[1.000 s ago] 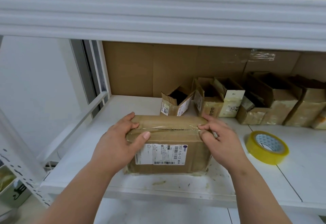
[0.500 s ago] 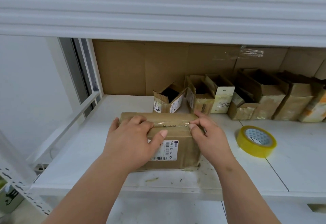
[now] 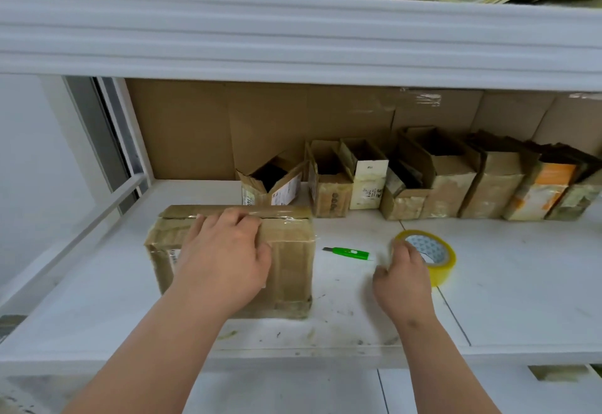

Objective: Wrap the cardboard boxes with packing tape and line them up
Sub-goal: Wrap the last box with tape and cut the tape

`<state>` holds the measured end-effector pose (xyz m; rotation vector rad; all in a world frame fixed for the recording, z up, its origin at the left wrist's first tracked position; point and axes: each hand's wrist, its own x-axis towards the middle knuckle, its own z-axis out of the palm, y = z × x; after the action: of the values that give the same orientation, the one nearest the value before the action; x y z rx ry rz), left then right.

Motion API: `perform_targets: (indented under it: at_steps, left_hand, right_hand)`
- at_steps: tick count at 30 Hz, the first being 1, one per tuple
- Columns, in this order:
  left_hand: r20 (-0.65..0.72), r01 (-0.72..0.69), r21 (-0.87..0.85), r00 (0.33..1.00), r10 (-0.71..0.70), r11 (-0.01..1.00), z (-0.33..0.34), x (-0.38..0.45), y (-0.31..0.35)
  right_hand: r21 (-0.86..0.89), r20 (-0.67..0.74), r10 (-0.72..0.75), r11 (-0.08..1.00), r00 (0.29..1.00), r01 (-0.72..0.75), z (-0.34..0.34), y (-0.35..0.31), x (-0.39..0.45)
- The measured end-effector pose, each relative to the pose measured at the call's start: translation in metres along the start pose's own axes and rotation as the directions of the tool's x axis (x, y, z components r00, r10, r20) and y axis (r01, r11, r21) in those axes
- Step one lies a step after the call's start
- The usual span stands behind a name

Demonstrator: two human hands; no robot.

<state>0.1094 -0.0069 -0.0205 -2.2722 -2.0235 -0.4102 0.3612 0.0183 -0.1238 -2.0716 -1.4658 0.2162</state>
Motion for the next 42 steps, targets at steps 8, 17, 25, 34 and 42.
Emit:
perform_targets:
  at_steps: [8, 17, 25, 34, 42]
  left_hand:
    - [-0.048, 0.130, -0.035, 0.990, -0.132, 0.991, 0.005, -0.001, 0.014]
    - [-0.051, 0.144, 0.033, 0.989, -0.142, 0.989, 0.004, -0.007, 0.014]
    - [-0.153, 0.090, -0.163, 0.982, -0.115, 0.983, -0.005, -0.009, 0.001]
    - [-0.162, 0.084, -0.630, 0.958, -0.237, 0.772, -0.013, -0.015, -0.037]
    - [-0.391, -0.295, -0.734, 0.920, -0.027, 0.612, -0.022, -0.043, -0.061]
  right_hand:
    - [-0.356, 0.053, 0.215, 0.917, 0.975, -0.183, -0.006, 0.028, 0.017]
    - [-0.143, 0.092, 0.125, 0.983, 0.988, -0.111, -0.011, 0.003, 0.004]
    - [0.542, -0.032, -0.227, 0.814, 0.973, 0.208, -0.072, -0.079, -0.028]
    - [0.291, -0.055, -0.616, 0.743, 0.786, 0.603, -0.059, -0.155, -0.071]
    - [0.193, -0.046, -0.666, 0.726, 0.745, 0.660, -0.046, -0.171, -0.086]
